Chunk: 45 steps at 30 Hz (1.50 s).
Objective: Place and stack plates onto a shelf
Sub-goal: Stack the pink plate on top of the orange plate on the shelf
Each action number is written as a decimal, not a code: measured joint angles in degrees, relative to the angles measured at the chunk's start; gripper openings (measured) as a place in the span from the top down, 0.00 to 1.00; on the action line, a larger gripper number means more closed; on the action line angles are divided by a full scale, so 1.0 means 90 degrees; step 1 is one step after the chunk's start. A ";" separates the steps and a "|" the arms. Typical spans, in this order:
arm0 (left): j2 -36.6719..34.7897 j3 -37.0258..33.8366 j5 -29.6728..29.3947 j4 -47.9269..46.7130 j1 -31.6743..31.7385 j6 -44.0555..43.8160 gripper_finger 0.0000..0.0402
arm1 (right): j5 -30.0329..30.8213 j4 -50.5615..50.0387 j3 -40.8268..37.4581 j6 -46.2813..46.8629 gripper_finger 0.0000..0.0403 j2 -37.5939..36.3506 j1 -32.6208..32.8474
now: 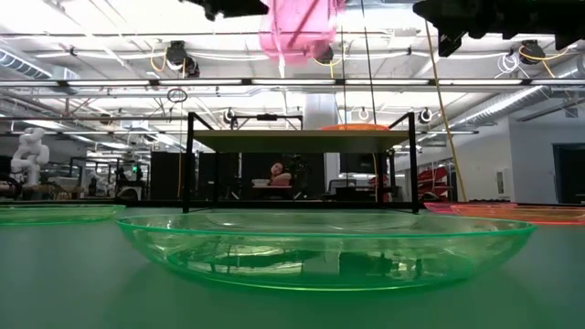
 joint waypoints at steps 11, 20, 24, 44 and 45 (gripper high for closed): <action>0.1816 0.0910 0.1534 0.1130 0.1339 -0.0877 0.95 | -0.0019 0.0162 0.0000 -0.0058 1.00 -0.0002 0.0002; 0.3244 0.2689 0.1760 0.0674 0.1642 -0.0864 0.95 | -0.0048 0.0100 0.0000 -0.0051 1.00 -0.0002 0.0002; 0.3571 0.2941 0.1758 0.0576 0.1765 -0.0898 0.95 | -0.0049 -0.0029 0.0000 -0.0053 1.00 -0.0002 0.0002; 0.4197 0.2948 0.2088 0.1407 0.1997 -0.1599 0.95 | -0.0002 0.0263 0.0000 -0.0100 1.00 -0.0010 0.0002; 0.4253 0.2948 0.2086 0.1423 0.2010 -0.1662 0.95 | -0.0002 0.0277 0.0000 -0.0111 1.00 -0.0010 0.0002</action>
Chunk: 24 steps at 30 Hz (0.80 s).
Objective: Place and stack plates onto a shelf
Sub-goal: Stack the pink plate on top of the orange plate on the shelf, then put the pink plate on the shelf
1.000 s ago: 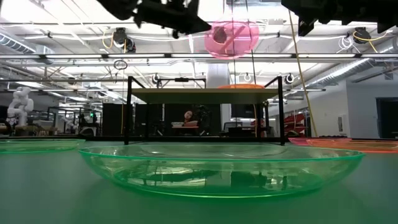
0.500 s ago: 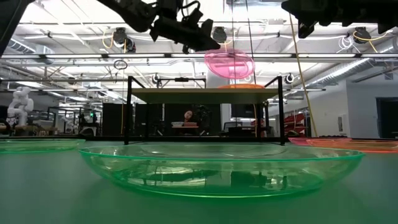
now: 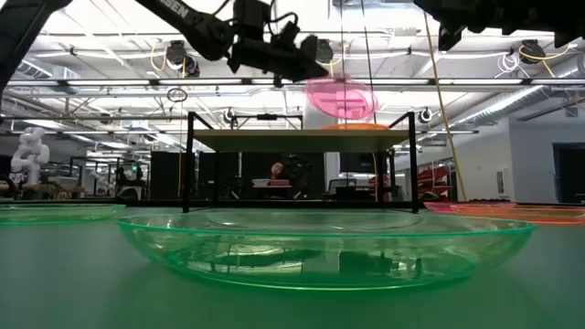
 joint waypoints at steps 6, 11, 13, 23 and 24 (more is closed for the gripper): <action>0.0386 0.0000 0.0001 0.0256 0.0032 -0.0215 0.95 | 0.0146 0.0019 0.0000 -0.0062 1.00 0.0000 0.0000; 0.0604 -0.0002 0.0002 0.0312 0.0042 -0.0224 0.95 | 0.0151 -0.0007 0.0000 -0.0107 1.00 0.0000 -0.0002; 0.0620 -0.0002 0.0000 0.0349 0.0045 -0.0232 0.94 | 0.0151 -0.0015 0.0000 -0.0109 1.00 0.0000 -0.0002; 0.0556 -0.0002 0.0000 0.0356 0.0066 -0.0125 0.81 | 0.0151 -0.0071 -0.0002 -0.0108 1.00 0.0000 -0.0002; 0.0488 -0.0007 -0.0003 0.0324 0.0066 -0.0078 0.81 | 0.0151 -0.0107 -0.0002 -0.0108 1.00 0.0000 -0.0002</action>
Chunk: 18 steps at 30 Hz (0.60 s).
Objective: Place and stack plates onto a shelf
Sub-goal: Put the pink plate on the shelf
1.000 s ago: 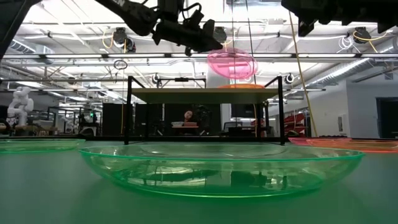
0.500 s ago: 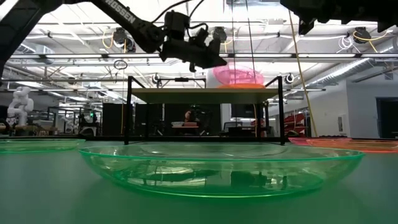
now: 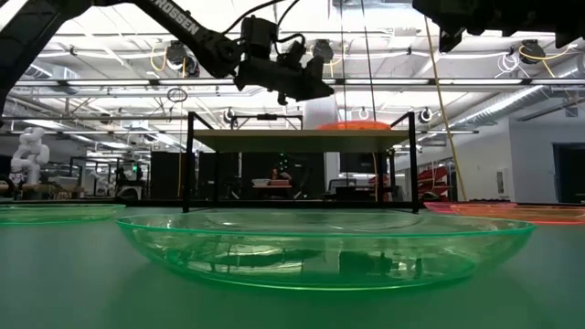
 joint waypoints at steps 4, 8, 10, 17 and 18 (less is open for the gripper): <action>-0.0441 0.0000 0.0014 -0.0129 -0.0007 0.0042 0.80 | 0.0000 -0.0190 0.0000 0.0000 1.00 0.0000 0.0000; -0.1139 0.0000 0.0868 -0.0496 -0.0144 -0.0297 0.80 | 0.0010 -0.0506 0.0000 0.0009 1.00 0.0023 0.0000; -0.1496 0.0000 0.1353 -0.0713 -0.0350 -0.0177 0.80 | 0.0011 -0.0677 0.0000 0.0179 1.00 0.0078 0.0000; -0.2508 -0.0014 0.0797 -0.2033 -0.1563 0.1210 0.80 | -0.0030 -0.0883 0.0000 0.0670 1.00 0.0490 0.0003; -0.2631 -0.0016 0.0628 -0.2253 -0.1760 0.1399 0.80 | -0.0032 -0.0885 0.0000 0.0700 1.00 0.0548 0.0010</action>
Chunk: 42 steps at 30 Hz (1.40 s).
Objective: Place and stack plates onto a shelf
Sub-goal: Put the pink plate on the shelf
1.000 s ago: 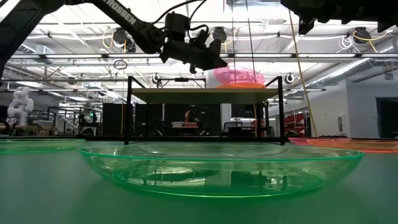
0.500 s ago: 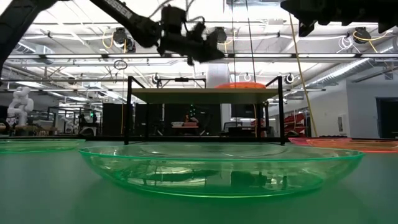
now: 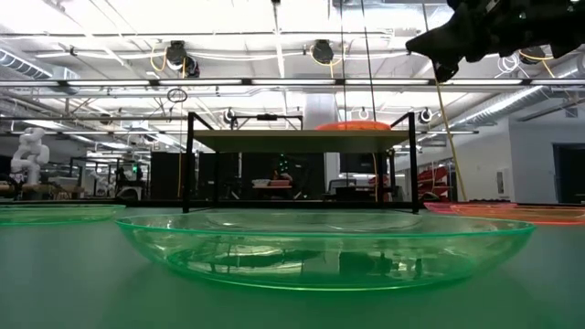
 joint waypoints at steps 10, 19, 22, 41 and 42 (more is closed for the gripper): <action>-0.0837 -0.0006 -0.1558 -0.1625 -0.1612 0.0521 0.80 | 0.0608 -0.0095 0.0145 0.0137 1.00 0.0432 0.0371; -0.1046 -0.1118 -0.2291 -0.1571 -0.2253 0.0169 0.81 | 0.1472 -0.1331 0.0619 0.0121 1.00 0.0889 0.0781; -0.1445 -0.1769 -0.2557 -0.1021 -0.2377 -0.0078 0.81 | 0.2081 -0.2732 0.0837 0.0236 1.00 0.0904 0.0837; -0.2620 -0.6103 -0.2892 0.5005 -0.2389 -0.0504 0.81 | 0.3539 -0.5598 0.0947 0.2141 1.00 0.1976 -0.0137; -0.2632 -0.6094 -0.2891 0.5069 -0.2370 -0.0508 0.81 | 0.3542 -0.5572 0.0947 0.2182 1.00 0.2131 -0.0220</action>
